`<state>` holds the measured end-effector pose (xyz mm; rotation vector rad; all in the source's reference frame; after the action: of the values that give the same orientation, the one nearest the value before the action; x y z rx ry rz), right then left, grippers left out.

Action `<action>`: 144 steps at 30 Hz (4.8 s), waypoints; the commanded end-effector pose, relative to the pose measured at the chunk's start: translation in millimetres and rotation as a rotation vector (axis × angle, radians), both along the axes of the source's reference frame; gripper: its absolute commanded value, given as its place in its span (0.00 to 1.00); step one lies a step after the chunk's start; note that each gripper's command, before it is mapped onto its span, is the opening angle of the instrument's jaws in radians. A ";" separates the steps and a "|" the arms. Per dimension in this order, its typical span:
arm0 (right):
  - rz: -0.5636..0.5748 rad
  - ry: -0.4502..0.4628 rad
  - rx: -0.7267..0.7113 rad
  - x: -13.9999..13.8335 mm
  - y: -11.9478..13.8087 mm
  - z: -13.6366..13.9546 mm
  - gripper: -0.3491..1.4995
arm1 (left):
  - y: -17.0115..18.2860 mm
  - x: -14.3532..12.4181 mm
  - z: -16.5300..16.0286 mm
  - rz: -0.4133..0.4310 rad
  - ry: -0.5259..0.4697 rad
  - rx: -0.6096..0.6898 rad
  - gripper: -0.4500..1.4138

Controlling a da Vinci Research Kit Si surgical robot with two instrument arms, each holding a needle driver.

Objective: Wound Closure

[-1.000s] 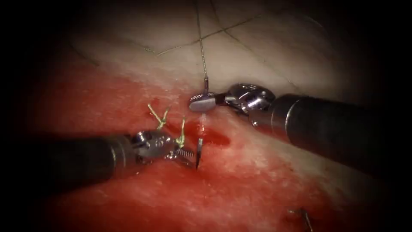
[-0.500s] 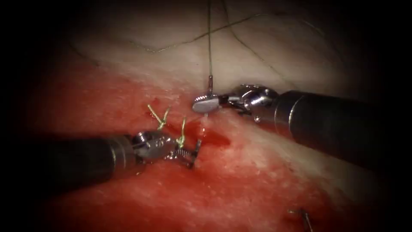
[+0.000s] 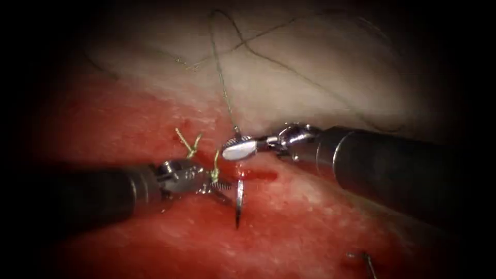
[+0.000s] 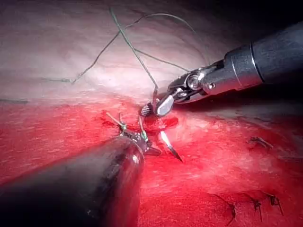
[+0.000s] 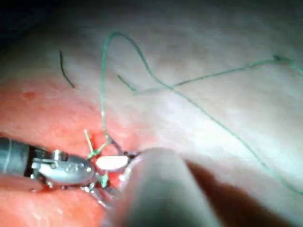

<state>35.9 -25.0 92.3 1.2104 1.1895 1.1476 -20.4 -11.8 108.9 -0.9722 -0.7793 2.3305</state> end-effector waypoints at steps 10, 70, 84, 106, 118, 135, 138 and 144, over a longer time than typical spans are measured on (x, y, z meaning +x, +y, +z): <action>0.074 0.041 -0.437 -2.0 4.2 1.1 0.86 | -0.4 -0.7 -0.1 0.117 -0.076 -0.150 0.32; 0.129 -0.186 -0.651 -9.6 5.4 5.1 0.84 | 2.6 -1.9 -4.2 0.029 -0.315 -0.555 0.00; 0.163 -0.183 -0.410 -8.9 3.7 4.2 0.81 | 2.2 -2.1 -9.8 -0.286 -0.399 0.000 0.00; 0.177 -0.178 -0.269 -8.7 0.7 3.6 0.79 | 0.8 -1.0 -18.9 -0.097 -0.652 -0.224 0.00; 0.167 -0.115 -0.150 -7.3 -0.1 -1.4 0.66 | 3.6 -1.2 -21.1 0.029 -0.550 -0.765 0.00; 0.217 -0.063 -0.129 -8.1 0.9 -4.4 0.66 | 2.9 -3.0 -17.0 0.021 -0.628 -0.853 0.00; 0.221 -0.060 -0.100 -8.1 1.0 -4.3 0.70 | 2.6 -3.1 -16.1 0.047 -0.629 -0.850 0.00; 0.265 -0.024 -0.021 -8.0 1.5 -4.4 0.77 | 1.8 -4.4 -14.8 0.089 -0.655 -0.854 0.00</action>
<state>27.0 -23.8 87.4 1.0389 1.3686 1.3420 -24.3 -10.1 93.6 -2.1577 0.0276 2.4485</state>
